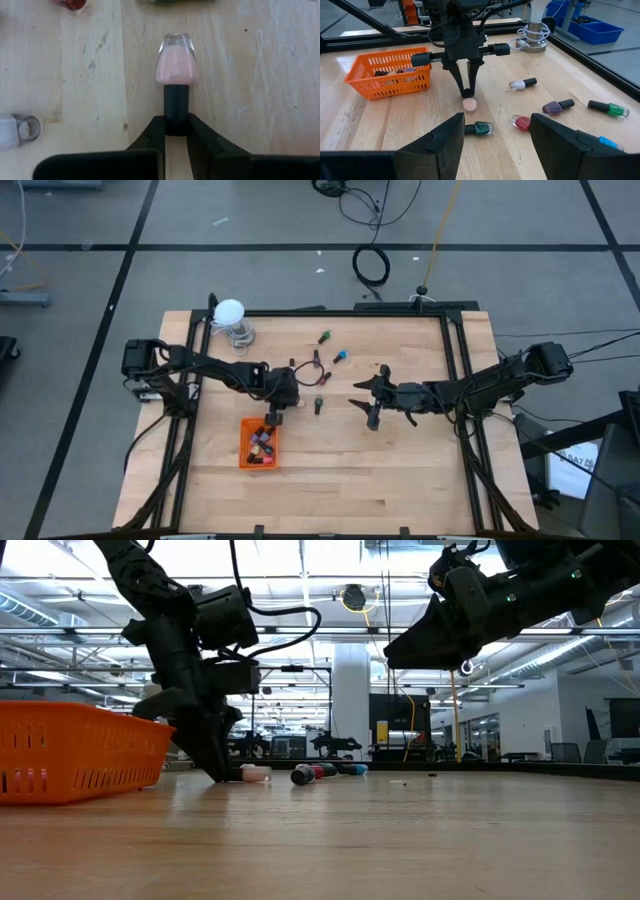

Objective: Pick & Place Nail Polish
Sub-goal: Put the pink nail color bottle into the orange bin

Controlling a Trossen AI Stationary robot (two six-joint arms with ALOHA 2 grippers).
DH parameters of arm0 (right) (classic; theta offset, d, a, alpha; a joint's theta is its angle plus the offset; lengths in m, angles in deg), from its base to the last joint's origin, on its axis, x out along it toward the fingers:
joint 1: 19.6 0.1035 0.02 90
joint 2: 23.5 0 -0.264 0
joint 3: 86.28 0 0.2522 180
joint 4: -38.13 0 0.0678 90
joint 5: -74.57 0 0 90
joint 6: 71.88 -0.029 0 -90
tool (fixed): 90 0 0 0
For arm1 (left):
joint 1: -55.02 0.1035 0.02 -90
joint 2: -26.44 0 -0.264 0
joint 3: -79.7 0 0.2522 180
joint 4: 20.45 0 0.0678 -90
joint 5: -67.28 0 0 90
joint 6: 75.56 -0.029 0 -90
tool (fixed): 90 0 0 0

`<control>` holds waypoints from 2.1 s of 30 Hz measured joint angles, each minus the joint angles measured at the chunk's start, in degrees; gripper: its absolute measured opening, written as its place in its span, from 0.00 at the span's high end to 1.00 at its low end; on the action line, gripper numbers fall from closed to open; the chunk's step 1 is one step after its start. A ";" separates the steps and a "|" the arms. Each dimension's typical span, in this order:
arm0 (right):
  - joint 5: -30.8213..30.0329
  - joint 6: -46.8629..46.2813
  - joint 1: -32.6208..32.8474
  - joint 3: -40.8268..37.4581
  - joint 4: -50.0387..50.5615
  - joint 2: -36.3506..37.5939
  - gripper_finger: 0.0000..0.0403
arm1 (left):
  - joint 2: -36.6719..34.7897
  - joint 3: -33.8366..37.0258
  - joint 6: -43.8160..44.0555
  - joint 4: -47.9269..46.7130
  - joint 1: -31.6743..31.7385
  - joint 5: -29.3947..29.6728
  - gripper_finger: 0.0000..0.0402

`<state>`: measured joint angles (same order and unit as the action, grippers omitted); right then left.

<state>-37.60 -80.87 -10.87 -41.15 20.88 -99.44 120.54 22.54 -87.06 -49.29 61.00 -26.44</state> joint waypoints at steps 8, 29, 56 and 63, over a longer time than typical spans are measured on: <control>0.00 -0.83 0.00 0.00 0.03 0.00 0.47 | -7.67 0.13 -0.31 3.92 -0.93 2.18 0.92; 0.00 -0.83 0.00 0.00 0.08 0.00 0.47 | -32.65 0.03 9.47 -4.24 -9.24 -4.21 0.92; 0.02 -0.83 -0.02 0.02 0.00 0.02 0.47 | -35.32 7.94 45.74 -19.63 -37.33 13.25 0.92; 0.02 -0.83 -0.01 0.01 0.00 0.02 0.47 | -35.16 12.56 47.86 -13.61 -37.61 12.86 0.88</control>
<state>-37.58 -81.71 -10.88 -41.14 20.88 -99.42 85.38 35.10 -39.20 -62.90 23.40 -13.58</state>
